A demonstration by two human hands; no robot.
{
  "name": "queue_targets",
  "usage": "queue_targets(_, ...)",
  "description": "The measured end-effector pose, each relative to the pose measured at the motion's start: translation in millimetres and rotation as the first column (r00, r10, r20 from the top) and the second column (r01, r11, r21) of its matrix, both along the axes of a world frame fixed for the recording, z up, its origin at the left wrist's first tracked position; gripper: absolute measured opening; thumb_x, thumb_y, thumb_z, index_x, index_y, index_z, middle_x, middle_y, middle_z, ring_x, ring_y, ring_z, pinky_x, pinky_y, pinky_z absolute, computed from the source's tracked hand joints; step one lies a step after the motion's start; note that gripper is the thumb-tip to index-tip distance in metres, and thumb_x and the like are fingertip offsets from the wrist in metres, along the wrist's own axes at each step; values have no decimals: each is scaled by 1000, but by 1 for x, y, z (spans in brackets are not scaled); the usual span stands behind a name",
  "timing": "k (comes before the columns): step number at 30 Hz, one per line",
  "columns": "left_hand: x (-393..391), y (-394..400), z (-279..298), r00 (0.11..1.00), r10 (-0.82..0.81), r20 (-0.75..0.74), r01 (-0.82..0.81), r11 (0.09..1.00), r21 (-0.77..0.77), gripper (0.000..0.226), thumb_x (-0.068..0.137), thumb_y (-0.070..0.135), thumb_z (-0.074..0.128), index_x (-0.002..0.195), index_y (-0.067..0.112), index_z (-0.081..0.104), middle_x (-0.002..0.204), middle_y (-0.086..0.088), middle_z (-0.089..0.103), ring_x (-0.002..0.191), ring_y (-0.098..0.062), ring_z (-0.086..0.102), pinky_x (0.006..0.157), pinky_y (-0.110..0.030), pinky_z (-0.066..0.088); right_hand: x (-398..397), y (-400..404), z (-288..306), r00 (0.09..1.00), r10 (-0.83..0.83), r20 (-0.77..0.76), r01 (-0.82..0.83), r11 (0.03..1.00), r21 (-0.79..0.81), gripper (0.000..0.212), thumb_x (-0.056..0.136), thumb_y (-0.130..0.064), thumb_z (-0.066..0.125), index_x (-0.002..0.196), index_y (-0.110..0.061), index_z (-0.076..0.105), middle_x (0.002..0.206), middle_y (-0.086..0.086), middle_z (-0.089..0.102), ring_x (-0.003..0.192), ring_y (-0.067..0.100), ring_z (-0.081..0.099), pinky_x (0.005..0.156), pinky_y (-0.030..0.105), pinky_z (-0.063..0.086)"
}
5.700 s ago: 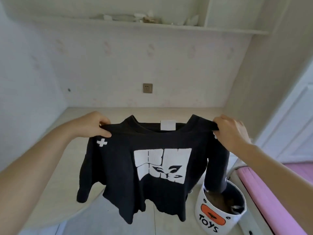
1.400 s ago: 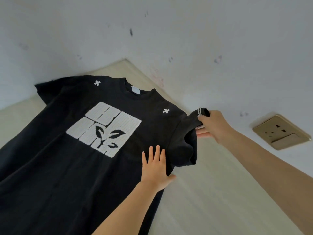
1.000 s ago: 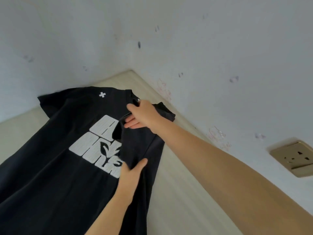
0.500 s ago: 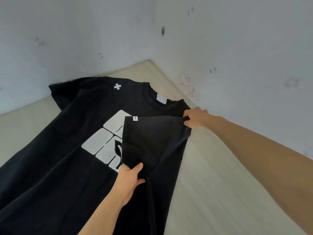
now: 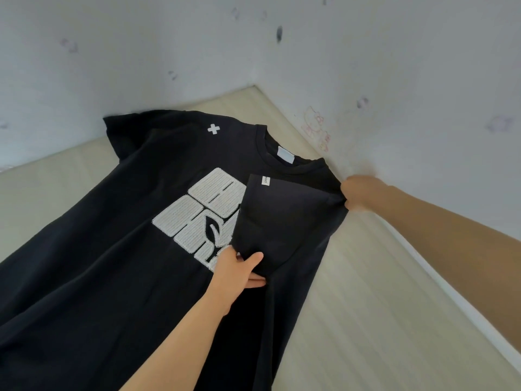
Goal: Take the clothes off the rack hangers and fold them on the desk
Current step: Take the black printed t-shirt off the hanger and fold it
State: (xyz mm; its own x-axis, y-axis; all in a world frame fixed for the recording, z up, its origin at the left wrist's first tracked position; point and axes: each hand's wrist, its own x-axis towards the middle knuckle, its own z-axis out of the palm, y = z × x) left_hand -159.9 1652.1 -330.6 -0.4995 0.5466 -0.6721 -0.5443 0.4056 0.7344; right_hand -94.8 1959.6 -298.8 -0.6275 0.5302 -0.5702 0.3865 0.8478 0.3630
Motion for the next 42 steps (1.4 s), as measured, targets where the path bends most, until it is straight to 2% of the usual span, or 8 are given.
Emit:
queue_targets(3,5,-5,2,1000,29,11,-29,1000,-13,27,91,11,64,116,12,53,108,-13,66,74,-33,74,74,-45,61,7,-4,1,998,-66,-5,66,998,24,5,91,-10,51,89,-10,56,76,0,44,80,22,51,68,32,42)
queue_targets(9,30,-33,5,971,-149,-188,107,970,-219,34,84,25,74,109,12,56,88,-8,71,67,-22,73,72,-41,61,19,-55,7,967,116,-225,-105,993,62,48,84,-7,62,126,-12,38,121,10,44,107,28,47,70,36,43)
queue_targets(14,81,-61,13,708,-572,-415,307,777,-549,52,76,59,69,112,26,53,99,13,62,87,-10,63,79,-32,54,35,-124,0,797,494,-347,-538,842,-38,64,82,-5,64,139,-17,39,137,7,40,117,27,44,80,34,48)
queue_targets(19,141,-90,19,447,-743,-498,251,638,-728,53,87,38,62,130,22,37,118,4,46,97,-16,53,73,-29,49,78,-188,-9,536,684,-496,-813,576,-85,69,68,-12,78,132,-21,54,133,7,55,116,29,54,73,35,52)
queue_targets(24,154,-123,29,470,-775,-423,263,581,-770,30,89,21,60,116,21,46,105,3,50,87,-14,53,70,-28,49,91,-219,-13,478,749,-459,-861,502,-77,40,72,-22,80,110,-20,66,119,6,64,115,29,58,82,38,50)
queue_targets(28,134,-155,39,493,-805,-331,300,514,-803,19,89,19,58,79,23,42,80,4,49,64,-10,48,55,-24,42,82,-227,-11,579,733,-357,-809,572,-137,20,97,-18,50,117,-19,53,103,4,61,103,22,55,92,37,37)
queue_targets(34,76,-210,45,610,-770,-187,361,480,-799,34,83,14,58,116,15,54,100,-1,55,86,-19,60,76,-32,56,48,-246,3,656,686,-315,-746,652,-132,20,99,-12,38,116,-20,43,87,2,60,72,19,43,87,38,38)
queue_targets(42,22,-259,35,781,-608,-140,337,600,-726,25,92,16,50,116,11,58,98,-2,59,90,-17,59,72,-24,46,13,-276,-1,634,707,-313,-770,615,-171,31,104,-33,33,119,-13,52,106,4,64,96,22,56,83,36,44)
